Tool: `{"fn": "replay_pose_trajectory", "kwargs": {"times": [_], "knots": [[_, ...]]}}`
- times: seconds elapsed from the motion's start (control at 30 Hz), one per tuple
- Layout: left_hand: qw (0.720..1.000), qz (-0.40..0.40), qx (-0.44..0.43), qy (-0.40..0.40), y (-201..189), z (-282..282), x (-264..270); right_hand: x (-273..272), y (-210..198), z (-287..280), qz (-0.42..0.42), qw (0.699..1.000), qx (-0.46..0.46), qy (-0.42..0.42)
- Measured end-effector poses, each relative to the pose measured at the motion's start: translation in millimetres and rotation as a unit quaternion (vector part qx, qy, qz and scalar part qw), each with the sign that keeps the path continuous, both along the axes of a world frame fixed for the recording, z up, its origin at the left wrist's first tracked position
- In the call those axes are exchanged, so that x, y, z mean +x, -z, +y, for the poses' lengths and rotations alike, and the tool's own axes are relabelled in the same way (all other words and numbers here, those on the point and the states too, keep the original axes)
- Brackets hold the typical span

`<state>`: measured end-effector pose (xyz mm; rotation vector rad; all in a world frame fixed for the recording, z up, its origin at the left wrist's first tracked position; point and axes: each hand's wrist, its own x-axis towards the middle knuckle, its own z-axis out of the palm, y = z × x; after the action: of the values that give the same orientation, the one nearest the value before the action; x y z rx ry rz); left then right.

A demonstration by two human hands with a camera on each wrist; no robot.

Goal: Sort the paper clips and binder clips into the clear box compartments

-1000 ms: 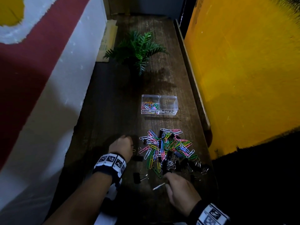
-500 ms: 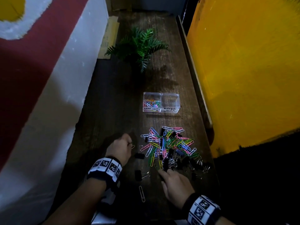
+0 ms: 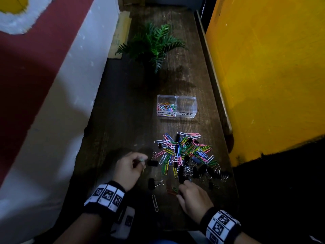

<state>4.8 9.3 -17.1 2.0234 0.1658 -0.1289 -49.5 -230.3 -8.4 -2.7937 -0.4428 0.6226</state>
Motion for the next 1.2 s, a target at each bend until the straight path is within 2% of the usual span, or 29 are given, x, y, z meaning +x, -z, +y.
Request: {"fn": "replay_pose_trajectory", "kwargs": {"times": [0.03, 0.1, 0.17, 0.27, 0.4, 0.67, 0.9, 1.03, 1.2], "knots": [[0.999, 0.016, -0.028, -0.01, -1.5, -2.0, 2.5, 1.7, -1.3, 1.4, 0.012, 1.0, 0.008, 0.01], [1.0, 0.023, -0.01, -0.003, -1.2, -3.9, 5.7, 2.6, 0.7, 1.6, 0.012, 1.0, 0.019, 0.009], [0.996, 0.013, 0.088, 0.03, 3.7, -2.0, 5.3, 3.2, 3.5, 0.5, 0.008, 1.0, 0.027, 0.01], [0.97, 0.059, 0.215, 0.095, 12.8, 5.9, -0.2, 4.4, 8.9, -1.8, 0.007, 0.999, 0.035, -0.006], [0.939, 0.118, 0.297, 0.131, 14.7, 12.9, -8.1, 5.7, 14.1, -4.2, -0.002, 0.999, 0.042, -0.013], [0.925, 0.086, 0.313, 0.195, 6.4, -12.2, -4.2, 9.6, 8.0, -3.1, -0.046, 0.995, 0.001, -0.089], [0.929, 0.085, 0.301, 0.195, 7.5, -13.4, 7.2, 10.3, 5.0, -7.3, -0.065, 0.994, -0.005, -0.084], [0.929, 0.083, 0.311, 0.184, 6.6, -9.4, 12.3, 10.7, 5.9, -10.1, -0.055, 0.997, -0.003, -0.059], [0.958, 0.047, 0.251, 0.134, -0.5, -12.1, 36.2, 14.6, 11.6, -18.9, 0.006, 0.997, 0.077, 0.019]]}}
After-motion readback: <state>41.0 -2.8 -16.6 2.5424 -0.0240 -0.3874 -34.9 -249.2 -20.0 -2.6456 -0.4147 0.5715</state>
